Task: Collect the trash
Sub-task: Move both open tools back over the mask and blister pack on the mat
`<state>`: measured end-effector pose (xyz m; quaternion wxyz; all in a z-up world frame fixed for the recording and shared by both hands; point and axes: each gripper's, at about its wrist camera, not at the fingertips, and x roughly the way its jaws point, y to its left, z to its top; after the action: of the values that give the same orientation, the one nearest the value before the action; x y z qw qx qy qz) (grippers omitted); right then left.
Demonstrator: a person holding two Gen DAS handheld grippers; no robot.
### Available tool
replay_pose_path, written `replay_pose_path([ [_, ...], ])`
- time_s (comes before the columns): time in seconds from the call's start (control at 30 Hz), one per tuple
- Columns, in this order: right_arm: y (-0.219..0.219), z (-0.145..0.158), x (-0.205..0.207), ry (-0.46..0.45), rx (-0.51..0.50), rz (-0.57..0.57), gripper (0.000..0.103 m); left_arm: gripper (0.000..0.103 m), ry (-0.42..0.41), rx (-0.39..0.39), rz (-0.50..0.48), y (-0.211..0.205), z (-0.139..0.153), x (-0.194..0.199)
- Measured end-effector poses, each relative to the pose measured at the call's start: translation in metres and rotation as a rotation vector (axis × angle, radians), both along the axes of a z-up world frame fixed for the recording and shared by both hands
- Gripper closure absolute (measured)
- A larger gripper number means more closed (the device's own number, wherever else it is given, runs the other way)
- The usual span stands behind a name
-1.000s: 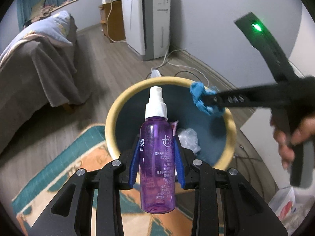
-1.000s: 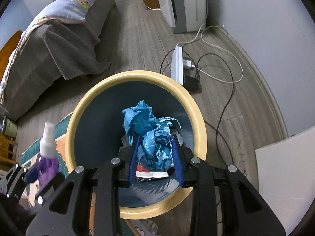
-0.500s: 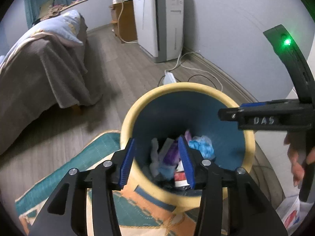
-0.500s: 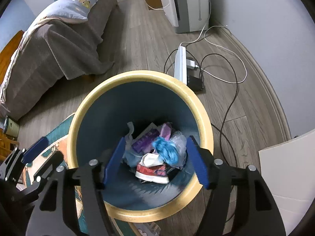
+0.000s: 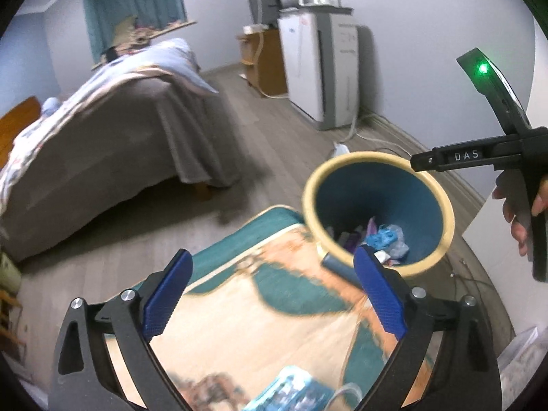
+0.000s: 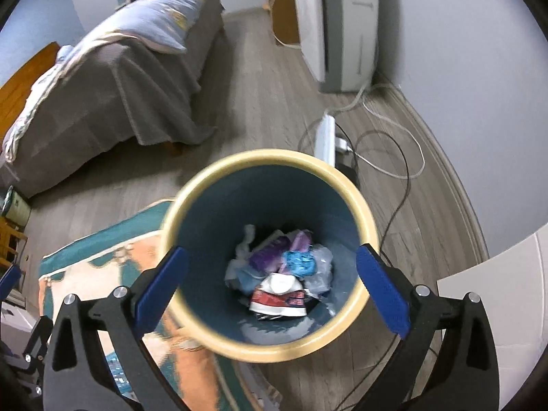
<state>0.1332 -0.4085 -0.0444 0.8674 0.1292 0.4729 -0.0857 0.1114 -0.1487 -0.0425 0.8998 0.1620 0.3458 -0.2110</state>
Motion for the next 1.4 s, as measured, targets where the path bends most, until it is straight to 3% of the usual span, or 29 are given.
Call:
replay_pose_path([
  [0.17, 0.048, 0.016, -0.014, -0.019, -0.015, 0.049, 0.006, 0.008, -0.001, -0.049, 0.082, 0.047, 0.013, -0.025],
  [0.27, 0.076, 0.017, -0.023, -0.014, 0.008, 0.092, 0.006, 0.008, -0.002, -0.036, 0.117, 0.067, 0.014, -0.038],
  [0.67, 0.141, -0.006, -0.045, 0.088, 0.025, 0.168, 0.006, 0.008, -0.029, -0.047, 0.171, 0.115, 0.014, -0.068],
  [1.07, 0.170, -0.034, -0.038, 0.186, 0.019, 0.160, 0.006, 0.008, 0.212, -0.065, 0.182, 0.127, -0.051, -0.074],
  [1.27, 0.169, -0.036, -0.039, 0.201, -0.013, 0.154, 0.006, 0.010, 0.304, -0.048, 0.113, 0.108, -0.075, -0.086],
  [1.4, 0.162, -0.039, -0.040, 0.214, -0.006, 0.136, 0.006, 0.026, 0.368, -0.017, 0.047, 0.086, -0.095, -0.097],
])
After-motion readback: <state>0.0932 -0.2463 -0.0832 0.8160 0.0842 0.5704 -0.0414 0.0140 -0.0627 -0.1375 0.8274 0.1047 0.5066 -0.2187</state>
